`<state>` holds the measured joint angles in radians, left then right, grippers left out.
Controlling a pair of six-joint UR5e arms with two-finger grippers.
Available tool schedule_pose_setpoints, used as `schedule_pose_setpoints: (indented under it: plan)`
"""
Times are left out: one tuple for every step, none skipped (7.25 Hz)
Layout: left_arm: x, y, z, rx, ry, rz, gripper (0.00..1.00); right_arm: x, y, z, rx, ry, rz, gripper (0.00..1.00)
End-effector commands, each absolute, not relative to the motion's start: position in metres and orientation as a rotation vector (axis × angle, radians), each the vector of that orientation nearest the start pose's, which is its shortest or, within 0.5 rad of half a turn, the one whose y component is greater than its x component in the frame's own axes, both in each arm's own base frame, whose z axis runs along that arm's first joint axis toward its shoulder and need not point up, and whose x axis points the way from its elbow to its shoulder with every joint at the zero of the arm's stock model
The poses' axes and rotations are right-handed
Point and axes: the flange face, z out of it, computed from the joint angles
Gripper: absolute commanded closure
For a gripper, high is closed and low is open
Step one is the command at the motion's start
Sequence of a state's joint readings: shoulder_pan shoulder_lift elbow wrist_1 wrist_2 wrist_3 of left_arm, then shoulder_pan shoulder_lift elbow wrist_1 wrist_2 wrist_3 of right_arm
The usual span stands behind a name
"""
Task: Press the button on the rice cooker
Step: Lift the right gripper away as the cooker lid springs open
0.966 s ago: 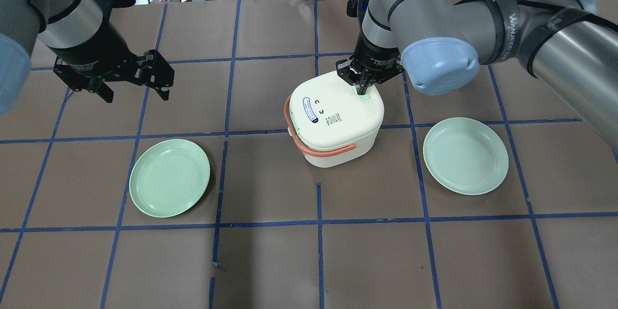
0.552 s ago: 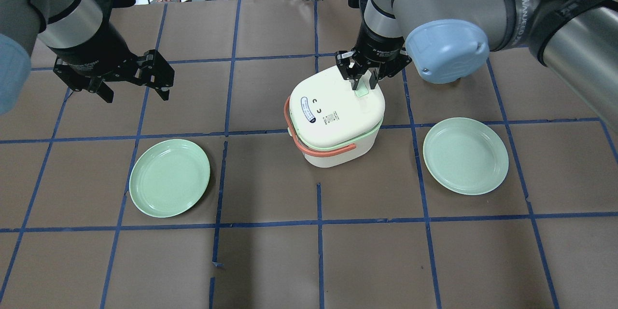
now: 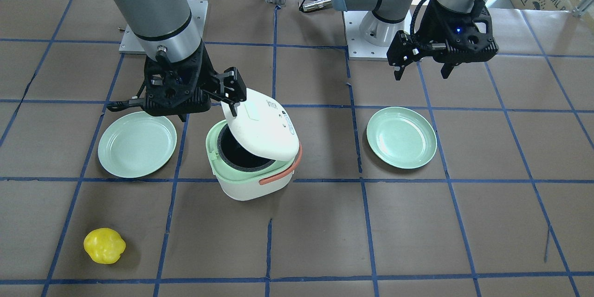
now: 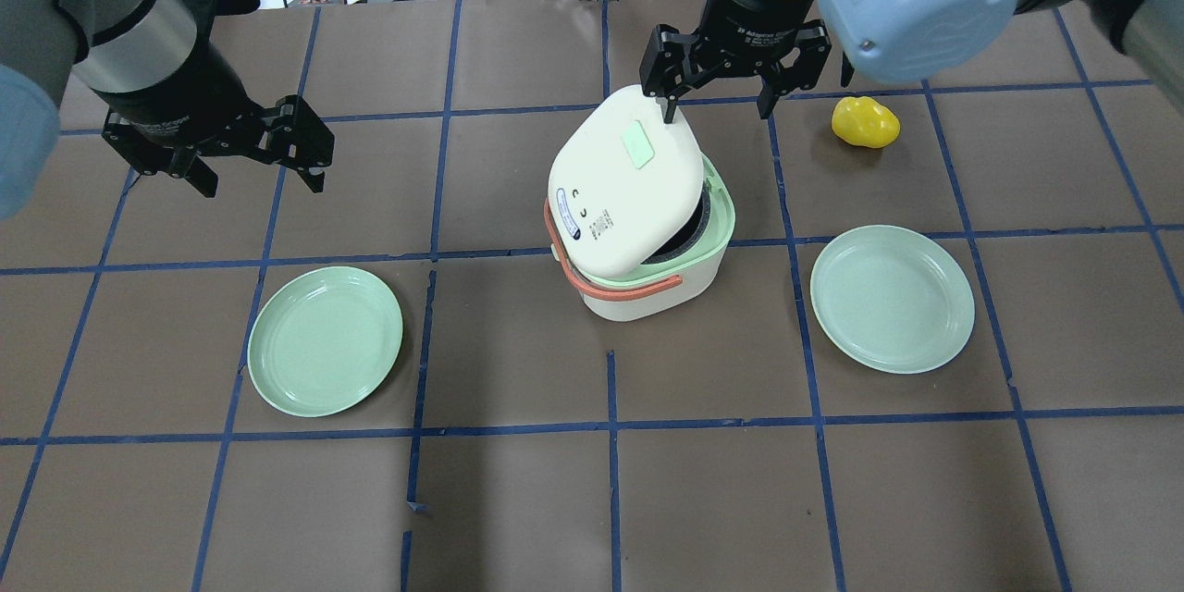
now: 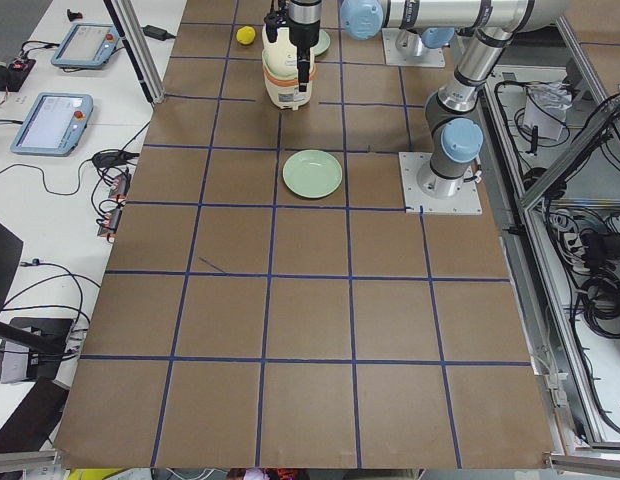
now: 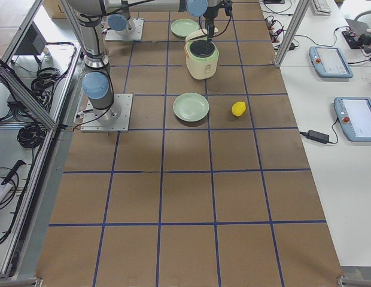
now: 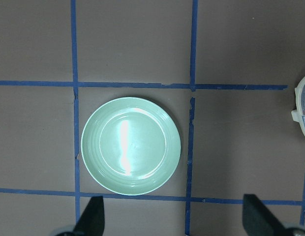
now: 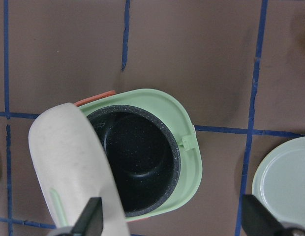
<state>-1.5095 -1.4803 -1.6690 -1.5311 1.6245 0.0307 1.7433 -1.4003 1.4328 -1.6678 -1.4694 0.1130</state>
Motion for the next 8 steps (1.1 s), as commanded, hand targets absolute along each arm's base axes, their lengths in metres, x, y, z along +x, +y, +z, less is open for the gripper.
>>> schedule_pose_setpoints:
  plan:
    - [-0.1, -0.464, 0.487, -0.049, 3.086, -0.046, 0.0, 0.21, -0.53, 0.518, -0.025, 3.028, -0.153, 0.0]
    - [-0.1, -0.464, 0.487, -0.049, 3.086, -0.046, 0.0, 0.197, -0.524, 0.528, -0.002, 3.062, -0.188, 0.0]
    - [-0.1, -0.464, 0.487, -0.049, 3.086, -0.046, 0.0, 0.187, -0.521, 0.536, 0.008, 3.083, -0.216, 0.0]
    - [-0.1, -0.463, 0.486, -0.049, 3.086, -0.044, 0.0, 0.172, -0.522, 0.535, 0.045, 3.085, -0.184, 0.0]
    - [-0.1, -0.464, 0.487, -0.049, 3.086, -0.046, 0.0, 0.161, -0.522, 0.527, 0.08, 3.085, -0.107, 0.0]
    - [-0.1, -0.463, 0.486, -0.049, 3.086, -0.044, 0.0, 0.158, -0.521, 0.517, 0.09, 3.087, -0.08, 0.0]
    - [-0.1, -0.464, 0.487, -0.049, 3.086, -0.046, 0.0, 0.158, -0.517, 0.507, 0.09, 3.085, -0.073, 0.0]
    - [-0.1, -0.463, 0.486, -0.049, 3.086, -0.044, 0.0, 0.158, -0.509, 0.501, 0.093, 3.086, -0.07, 0.0]
